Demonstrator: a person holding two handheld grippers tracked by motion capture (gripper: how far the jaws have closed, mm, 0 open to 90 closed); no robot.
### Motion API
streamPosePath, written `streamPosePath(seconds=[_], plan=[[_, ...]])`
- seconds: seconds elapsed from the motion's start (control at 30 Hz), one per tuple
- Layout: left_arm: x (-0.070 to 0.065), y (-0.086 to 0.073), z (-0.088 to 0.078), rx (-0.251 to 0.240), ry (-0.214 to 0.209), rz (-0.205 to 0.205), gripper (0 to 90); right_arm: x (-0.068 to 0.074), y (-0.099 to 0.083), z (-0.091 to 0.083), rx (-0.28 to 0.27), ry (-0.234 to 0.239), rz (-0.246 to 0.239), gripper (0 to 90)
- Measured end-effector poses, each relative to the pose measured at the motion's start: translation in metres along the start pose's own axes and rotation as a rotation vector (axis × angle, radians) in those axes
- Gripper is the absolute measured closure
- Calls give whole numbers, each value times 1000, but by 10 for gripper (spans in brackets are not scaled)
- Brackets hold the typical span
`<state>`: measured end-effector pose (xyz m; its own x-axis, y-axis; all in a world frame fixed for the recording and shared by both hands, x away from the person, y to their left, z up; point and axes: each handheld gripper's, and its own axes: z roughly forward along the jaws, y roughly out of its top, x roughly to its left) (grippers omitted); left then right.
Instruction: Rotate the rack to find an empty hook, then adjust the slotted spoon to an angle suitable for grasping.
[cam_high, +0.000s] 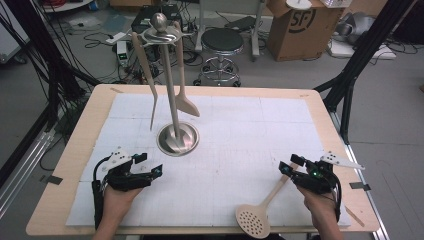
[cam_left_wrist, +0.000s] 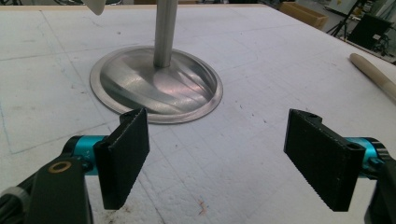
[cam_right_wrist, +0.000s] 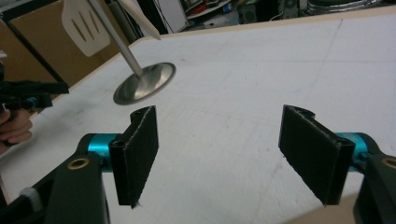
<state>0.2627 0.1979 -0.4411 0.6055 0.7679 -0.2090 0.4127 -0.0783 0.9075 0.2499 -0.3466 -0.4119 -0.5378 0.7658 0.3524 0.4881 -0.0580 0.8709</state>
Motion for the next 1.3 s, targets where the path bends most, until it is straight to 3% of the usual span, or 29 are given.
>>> streamPosePath(seconds=[0.17,0.27,0.43,0.53,0.6,0.77,0.93,1.07,1.3], plan=[[-1,0,2,5,-3,5,230,-10,-15,-6,5,-48,12,296],[-1,0,1,5,-3,4,230,-13,-20,-7,17,-47,46,360],[0,1,0,-4,-8,8,230,-13,-24,-11,36,-53,48,440],[1,2,-1,-18,-23,-8,230,-14,-28,-14,60,-63,39,524],[2,2,0,-18,-20,-10,230,-15,-29,-14,94,-92,4,605],[0,2,1,-9,-23,-6,230,-24,-39,-8,185,-110,27,809],[-1,2,1,-8,-22,1,230,-30,-43,-10,223,-101,71,898],[-1,1,0,-5,-24,-3,230,-35,-45,-13,258,-50,114,899],[0,1,0,-5,-19,-3,230,-20,-57,-13,351,6,136,899]])
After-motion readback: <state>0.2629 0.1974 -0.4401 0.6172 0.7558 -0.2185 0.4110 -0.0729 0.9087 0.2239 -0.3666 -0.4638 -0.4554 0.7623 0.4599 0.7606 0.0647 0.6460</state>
